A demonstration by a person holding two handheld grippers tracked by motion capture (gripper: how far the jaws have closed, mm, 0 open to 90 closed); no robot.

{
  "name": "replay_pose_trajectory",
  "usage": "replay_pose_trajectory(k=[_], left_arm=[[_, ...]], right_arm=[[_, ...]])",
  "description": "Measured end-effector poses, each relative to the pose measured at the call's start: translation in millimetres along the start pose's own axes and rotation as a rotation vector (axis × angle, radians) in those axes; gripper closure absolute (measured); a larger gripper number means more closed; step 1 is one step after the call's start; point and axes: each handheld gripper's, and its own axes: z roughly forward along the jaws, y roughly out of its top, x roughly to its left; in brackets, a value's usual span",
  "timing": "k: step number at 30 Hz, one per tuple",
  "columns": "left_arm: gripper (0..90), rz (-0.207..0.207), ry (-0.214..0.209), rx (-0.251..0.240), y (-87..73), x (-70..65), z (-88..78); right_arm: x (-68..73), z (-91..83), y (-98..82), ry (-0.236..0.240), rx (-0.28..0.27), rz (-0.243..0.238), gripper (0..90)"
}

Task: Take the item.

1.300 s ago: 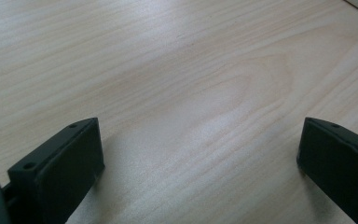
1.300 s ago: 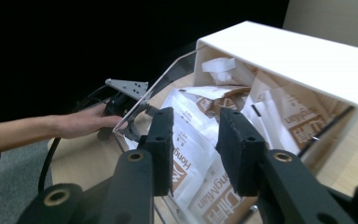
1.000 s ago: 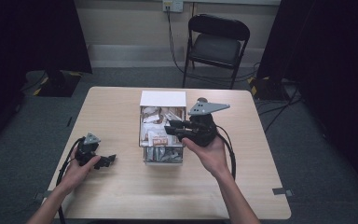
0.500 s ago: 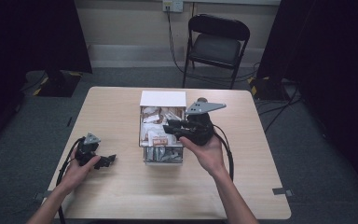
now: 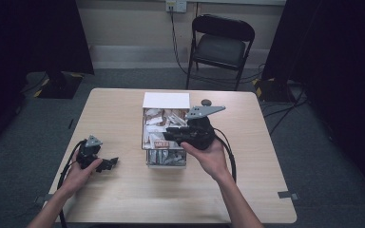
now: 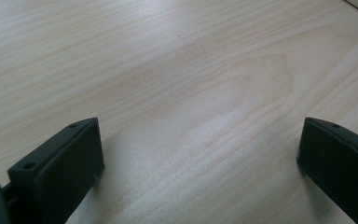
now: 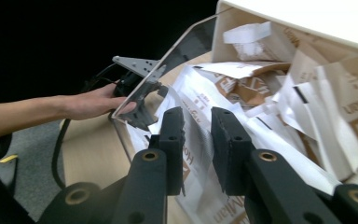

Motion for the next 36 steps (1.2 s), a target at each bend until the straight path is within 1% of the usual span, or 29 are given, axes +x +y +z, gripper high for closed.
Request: replay_pose_trajectory(k=[2,6,8,10,13,14,15,16,17,20,21,23,24,26,27,31,36], left_arm=[[0.0,0.0,-0.001,0.002,0.1,0.1,-0.1],[0.0,0.0,-0.001,0.001,0.1,0.1,-0.1],[0.0,-0.001,0.0,0.0,0.0,0.0,0.0],[0.0,0.0,-0.001,0.001,0.0,0.1,-0.1],[0.0,0.0,-0.001,0.002,0.0,0.1,-0.1],[0.0,0.0,-0.001,0.001,0.0,0.1,-0.1],[0.0,0.0,-0.001,0.001,0.0,0.1,-0.1],[0.0,0.0,-0.001,0.002,0.0,0.1,-0.1],[0.0,0.0,-0.001,0.002,0.0,0.1,-0.1],[0.0,0.0,0.0,0.0,0.0,0.0,0.0],[0.0,0.0,0.0,0.0,0.0,0.0,0.0],[0.0,0.0,-0.001,0.001,0.0,0.1,-0.1],[0.0,0.0,0.0,0.0,0.0,0.0,0.0],[0.0,0.0,-0.001,0.002,0.0,0.1,-0.1],[0.0,0.0,-0.001,0.002,0.1,0.1,-0.1],[0.0,0.001,-0.001,0.001,0.0,0.1,-0.1],[0.0,0.0,-0.001,0.002,0.1,0.1,-0.1]], right_arm=[[2.1,2.4,0.2,0.027,0.005,-0.003,75.4],[5.1,5.5,0.5,0.032,0.013,-0.011,75.3],[7.0,7.9,1.0,0.048,0.01,-0.014,73.8],[7.6,9.0,1.3,0.045,0.013,-0.018,73.2],[8.6,12.5,1.5,0.038,0.021,-0.021,68.4],[8.9,13.4,1.4,0.035,0.019,-0.022,68.6],[9.0,14.1,1.3,0.04,0.018,-0.022,69.3],[9.9,14.4,1.4,0.039,0.017,-0.027,72.6],[9.9,14.4,1.4,0.039,0.017,-0.027,72.6],[10.9,14.1,1.1,0.045,0.022,-0.034,79.0],[10.8,14.0,0.8,0.036,0.025,-0.029,81.9],[9.9,12.7,-0.2,0.052,0.023,-0.025,87.2],[9.4,11.9,-0.5,0.046,0.023,-0.023,88.8],[7.4,9.1,-0.9,0.044,0.017,-0.013,89.8],[5.7,6.0,-1.0,0.029,0.009,-0.009,90.0],[3.2,2.4,-1.2,0.033,-0.002,-0.004,90.0],[1.4,0.0,-1.3,0.021,-0.02,0.001,90.0]])
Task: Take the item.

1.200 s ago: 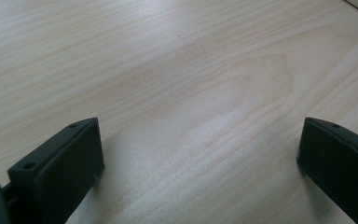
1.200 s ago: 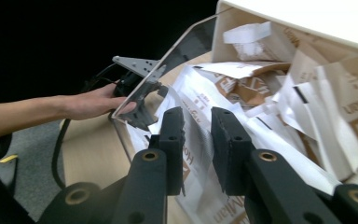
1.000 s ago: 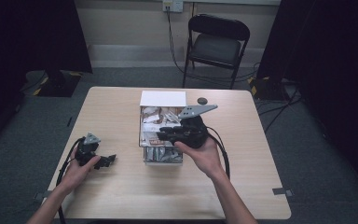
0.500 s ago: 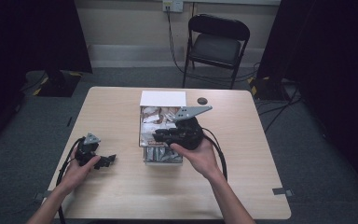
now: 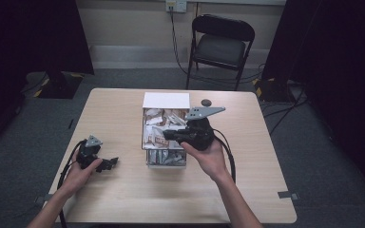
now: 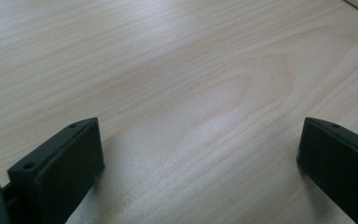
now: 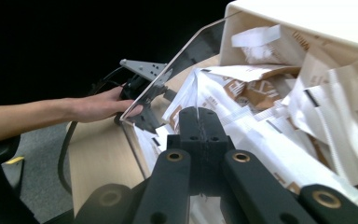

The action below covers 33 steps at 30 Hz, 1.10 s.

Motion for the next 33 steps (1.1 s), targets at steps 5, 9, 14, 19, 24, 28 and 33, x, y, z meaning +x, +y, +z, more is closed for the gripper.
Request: replay_pose_trajectory(k=[5,9,14,19,24,28,33], left_arm=[[0.0,0.0,0.001,-0.001,-0.1,-0.1,0.1],[0.0,0.0,0.0,0.0,0.0,0.0,0.0],[0.0,0.0,0.0,0.0,0.0,0.0,0.0],[0.0,0.0,0.0,0.0,0.0,0.0,0.0],[0.0,0.0,0.002,-0.001,-0.1,0.0,0.0],[0.0,0.0,0.001,-0.001,-0.1,-0.1,0.1],[0.0,0.0,0.0,0.0,0.0,0.0,0.0]], right_arm=[[-2.6,-2.1,-0.2,-0.006,-0.004,0.005,90.0],[-5.1,-3.1,-1.0,-0.01,-0.004,0.011,90.0],[-2.9,-5.7,0.6,-0.001,-0.008,0.006,90.0],[-1.3,-9.8,2.2,-0.008,-0.03,-0.001,90.0],[-1.7,-12.2,2.3,-0.009,-0.044,0.006,90.0],[-0.4,-16.0,4.1,-0.014,-0.057,0.005,90.0],[0.4,-21.4,6.0,-0.018,-0.075,0.003,90.0]])
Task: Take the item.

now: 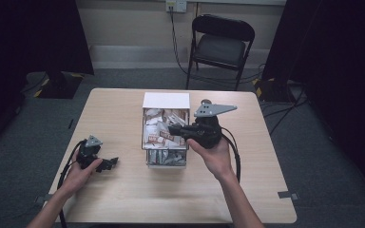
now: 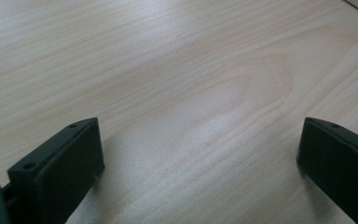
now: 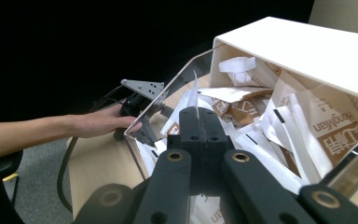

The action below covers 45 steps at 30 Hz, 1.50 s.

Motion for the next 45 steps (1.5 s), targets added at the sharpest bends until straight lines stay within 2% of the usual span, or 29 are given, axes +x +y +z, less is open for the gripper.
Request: replay_pose_trajectory(k=[29,45], left_arm=[[0.0,0.0,0.0,-0.001,0.0,0.0,0.0],[0.0,-0.001,0.001,-0.002,-0.1,-0.1,0.1]], right_arm=[[3.2,-25.4,8.5,-0.024,-0.058,-0.025,90.0],[0.2,-44.2,11.0,-0.048,-0.097,-0.019,90.0]])
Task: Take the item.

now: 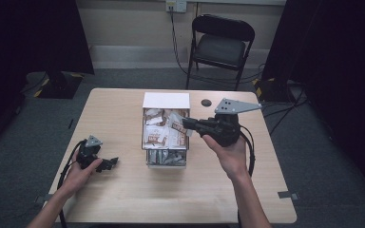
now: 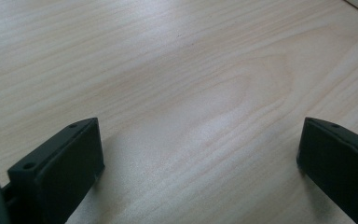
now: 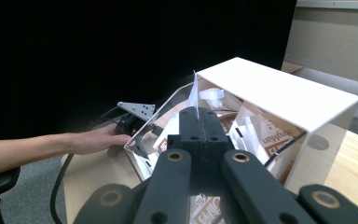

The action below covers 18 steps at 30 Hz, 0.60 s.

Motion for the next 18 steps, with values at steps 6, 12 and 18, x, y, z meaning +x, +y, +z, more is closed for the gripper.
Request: replay_pose_trajectory(k=[6,12,18], left_arm=[[0.0,0.0,-0.001,0.001,0.1,0.1,-0.1],[0.0,0.0,0.0,0.0,0.0,0.0,0.0],[0.0,0.0,0.0,0.0,0.0,0.0,0.0]], right_arm=[[-1.4,-5.9,1.7,-0.01,-0.007,-0.003,90.0],[-2.8,-13.2,2.3,-0.022,-0.009,-0.001,90.0],[-6.8,-23.1,0.4,-0.046,-0.012,0.006,90.0]])
